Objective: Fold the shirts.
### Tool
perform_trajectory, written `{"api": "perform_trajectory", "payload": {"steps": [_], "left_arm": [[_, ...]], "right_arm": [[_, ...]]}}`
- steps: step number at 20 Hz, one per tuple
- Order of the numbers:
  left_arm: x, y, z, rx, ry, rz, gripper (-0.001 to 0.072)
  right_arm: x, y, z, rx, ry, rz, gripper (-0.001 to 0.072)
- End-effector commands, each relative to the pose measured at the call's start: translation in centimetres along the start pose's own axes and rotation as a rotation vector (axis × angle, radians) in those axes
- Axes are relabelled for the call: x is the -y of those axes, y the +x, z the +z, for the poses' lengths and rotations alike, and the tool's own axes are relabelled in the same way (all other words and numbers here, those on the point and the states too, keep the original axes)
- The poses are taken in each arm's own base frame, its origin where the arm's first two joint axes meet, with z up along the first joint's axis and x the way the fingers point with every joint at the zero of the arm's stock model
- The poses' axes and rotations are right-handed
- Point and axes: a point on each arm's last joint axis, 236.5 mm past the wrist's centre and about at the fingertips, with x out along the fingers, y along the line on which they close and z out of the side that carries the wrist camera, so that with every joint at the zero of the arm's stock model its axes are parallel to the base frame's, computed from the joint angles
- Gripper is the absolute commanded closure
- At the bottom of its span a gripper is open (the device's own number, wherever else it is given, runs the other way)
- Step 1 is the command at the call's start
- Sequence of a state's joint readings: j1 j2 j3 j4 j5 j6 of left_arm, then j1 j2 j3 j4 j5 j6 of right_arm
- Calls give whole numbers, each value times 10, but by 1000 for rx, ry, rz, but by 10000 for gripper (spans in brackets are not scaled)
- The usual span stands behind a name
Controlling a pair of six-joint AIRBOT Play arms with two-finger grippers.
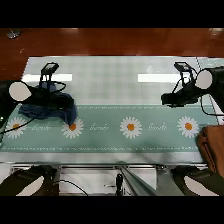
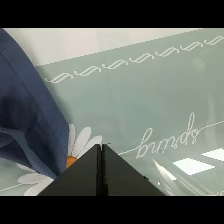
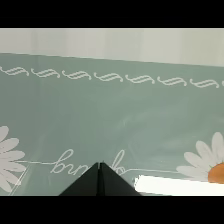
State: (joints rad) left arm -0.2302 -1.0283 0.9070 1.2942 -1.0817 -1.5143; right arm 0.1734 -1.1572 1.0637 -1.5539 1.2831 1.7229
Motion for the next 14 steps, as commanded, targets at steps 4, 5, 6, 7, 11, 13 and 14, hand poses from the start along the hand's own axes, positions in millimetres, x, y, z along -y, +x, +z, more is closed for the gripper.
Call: {"api": "perform_trajectory", "payload": {"steps": [4, 5, 6, 7, 11, 13, 14], "left_arm": [[0, 0, 0, 1, 2, 0, 678], [0, 0, 0, 1, 2, 0, 678], [0, 0, 0, 1, 2, 0, 678], [0, 0, 0, 1, 2, 0, 678], [0, 0, 0, 1, 2, 0, 678], [0, 0, 4, 15, 2, -1, 678], [1, 0, 14, 59, -2, -4, 678]], "right_arm": [[0, 0, 0, -1, 0, 0, 691], [0, 0, 0, 0, 0, 0, 691], [0, 0, 0, 0, 0, 0, 691], [0, 0, 0, 0, 0, 0, 691], [0, 0, 0, 0, 0, 0, 691], [-1, 0, 5, 21, 1, 4, 691], [-2, 0, 11, 45, 1, 8, 691]]}}
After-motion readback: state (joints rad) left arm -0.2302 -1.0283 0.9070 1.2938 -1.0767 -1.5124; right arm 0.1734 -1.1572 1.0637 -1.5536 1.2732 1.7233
